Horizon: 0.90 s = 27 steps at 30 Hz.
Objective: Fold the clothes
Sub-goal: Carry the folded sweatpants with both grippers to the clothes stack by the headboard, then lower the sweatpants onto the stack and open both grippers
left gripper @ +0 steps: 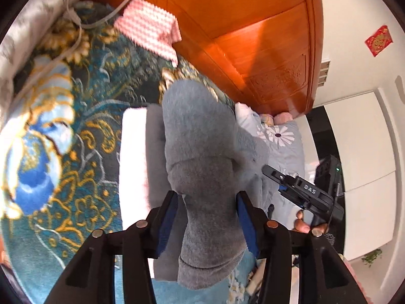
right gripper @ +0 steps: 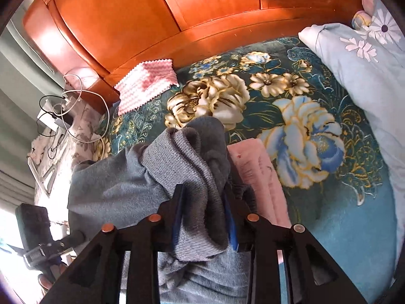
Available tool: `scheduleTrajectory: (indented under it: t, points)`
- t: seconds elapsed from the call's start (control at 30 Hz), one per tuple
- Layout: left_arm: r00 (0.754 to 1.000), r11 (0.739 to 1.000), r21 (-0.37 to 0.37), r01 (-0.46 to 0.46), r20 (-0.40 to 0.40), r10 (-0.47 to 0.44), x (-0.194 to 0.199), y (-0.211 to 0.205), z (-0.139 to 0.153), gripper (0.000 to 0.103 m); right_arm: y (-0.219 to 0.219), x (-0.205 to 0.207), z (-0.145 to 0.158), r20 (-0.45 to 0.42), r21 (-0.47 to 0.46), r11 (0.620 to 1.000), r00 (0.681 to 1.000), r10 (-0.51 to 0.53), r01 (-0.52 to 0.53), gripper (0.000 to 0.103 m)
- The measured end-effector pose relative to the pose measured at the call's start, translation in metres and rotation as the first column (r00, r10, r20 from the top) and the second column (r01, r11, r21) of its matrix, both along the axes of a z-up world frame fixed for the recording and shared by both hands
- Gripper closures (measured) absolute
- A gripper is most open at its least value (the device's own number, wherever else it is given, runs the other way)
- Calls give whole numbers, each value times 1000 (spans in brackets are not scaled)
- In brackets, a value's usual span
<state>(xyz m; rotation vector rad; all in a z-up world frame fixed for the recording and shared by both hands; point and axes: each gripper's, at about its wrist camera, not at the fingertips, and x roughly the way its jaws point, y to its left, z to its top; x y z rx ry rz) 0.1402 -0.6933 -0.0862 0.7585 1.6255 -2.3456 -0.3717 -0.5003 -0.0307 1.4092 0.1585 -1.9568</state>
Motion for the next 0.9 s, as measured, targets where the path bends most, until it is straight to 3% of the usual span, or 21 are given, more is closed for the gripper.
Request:
scheduleTrajectory:
  t: [0.17, 0.27, 0.37, 0.43, 0.53, 0.67, 0.83, 0.9]
  points:
    - [999, 982, -188, 7, 37, 0, -3, 11, 39, 49, 9, 7, 31, -86, 9, 1000, 996, -16, 17, 63]
    - [997, 946, -320, 50, 71, -28, -18, 24, 58, 49, 4, 23, 49, -165, 19, 1000, 986, 12, -8, 62]
    - [992, 906, -410, 104, 110, -64, -32, 40, 62, 49, -13, 47, 56, -221, 51, 992, 968, 120, -111, 62]
    - [986, 890, -432, 144, 143, -90, -38, 46, 53, 49, -24, 61, 51, -251, 96, 979, 948, 198, -179, 62]
    - [978, 878, -448, 168, 184, -94, -43, 48, 36, 49, -29, 65, 30, -255, 163, 966, 937, 239, -201, 62]
    - [976, 897, -406, 178, 189, -109, -51, 45, 18, 49, -21, 51, -6, -186, 184, 971, 965, 184, -149, 61]
    - [963, 865, -455, 211, 247, -105, -62, 53, 16, 48, -21, 48, -21, -178, 167, 982, 977, 120, -90, 59]
    - [963, 872, -447, 201, 255, -91, -60, 55, 21, 48, -22, 50, -19, -183, 170, 982, 977, 111, -79, 57]
